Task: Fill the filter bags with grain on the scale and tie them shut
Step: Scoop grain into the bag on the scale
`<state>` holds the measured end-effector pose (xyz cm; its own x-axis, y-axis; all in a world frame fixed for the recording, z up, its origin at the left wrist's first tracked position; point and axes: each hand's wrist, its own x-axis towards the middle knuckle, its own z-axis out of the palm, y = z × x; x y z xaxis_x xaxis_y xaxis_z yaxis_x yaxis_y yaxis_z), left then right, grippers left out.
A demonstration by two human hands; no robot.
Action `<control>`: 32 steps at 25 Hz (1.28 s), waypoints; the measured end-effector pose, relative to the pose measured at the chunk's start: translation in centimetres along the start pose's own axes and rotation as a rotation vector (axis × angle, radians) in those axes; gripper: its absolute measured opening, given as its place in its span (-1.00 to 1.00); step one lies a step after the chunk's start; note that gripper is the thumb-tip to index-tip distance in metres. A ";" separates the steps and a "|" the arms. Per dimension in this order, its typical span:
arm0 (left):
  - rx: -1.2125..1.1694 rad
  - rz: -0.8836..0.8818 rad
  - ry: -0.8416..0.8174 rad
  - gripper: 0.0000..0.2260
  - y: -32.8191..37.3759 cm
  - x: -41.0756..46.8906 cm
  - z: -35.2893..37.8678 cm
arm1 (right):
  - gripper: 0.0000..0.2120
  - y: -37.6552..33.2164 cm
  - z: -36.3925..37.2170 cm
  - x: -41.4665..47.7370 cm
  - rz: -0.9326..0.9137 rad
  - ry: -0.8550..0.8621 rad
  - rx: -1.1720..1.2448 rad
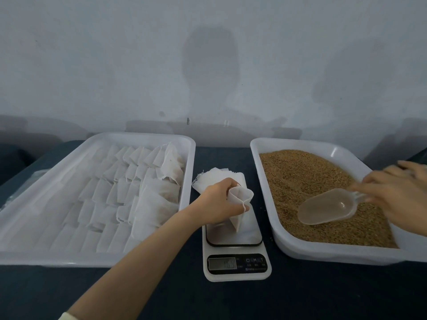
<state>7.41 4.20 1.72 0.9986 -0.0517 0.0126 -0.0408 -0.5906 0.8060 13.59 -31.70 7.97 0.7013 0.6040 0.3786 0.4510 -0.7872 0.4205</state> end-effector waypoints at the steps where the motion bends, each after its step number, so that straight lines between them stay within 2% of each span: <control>1: 0.001 0.001 -0.002 -0.62 0.0 0.0 0.0 | -0.42 -0.5 0.1 -0.2 0.014 -0.019 0.013; 6: -0.004 -0.001 -0.009 -0.61 -0.2 0.1 0.0 | -0.53 -3.4 0.2 -0.4 0.087 -0.192 0.103; 10: -0.010 -0.003 -0.014 -0.61 -0.2 0.1 0.1 | -0.61 -4.9 1.4 -1.0 0.093 -0.139 0.238; 14: -0.005 -0.007 -0.016 -0.61 -0.3 0.2 0.1 | -0.67 -4.2 2.2 -1.3 0.181 -0.318 0.357; 17: -0.002 -0.015 -0.018 -0.59 -0.2 0.2 0.1 | -0.67 -3.6 2.5 -1.7 0.262 -0.412 0.536; 23: -0.003 -0.013 -0.019 -0.59 -0.2 0.2 0.1 | -0.60 -2.7 2.8 -2.9 0.452 -0.410 0.804; 32: -0.020 -0.015 -0.033 -0.56 -0.2 0.2 0.2 | -0.53 -1.9 0.6 -1.3 0.476 -0.286 0.751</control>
<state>7.63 4.17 1.48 0.9974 -0.0691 -0.0188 -0.0244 -0.5753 0.8176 12.15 -31.07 6.22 0.9682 0.2223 0.1147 0.2499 -0.8782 -0.4078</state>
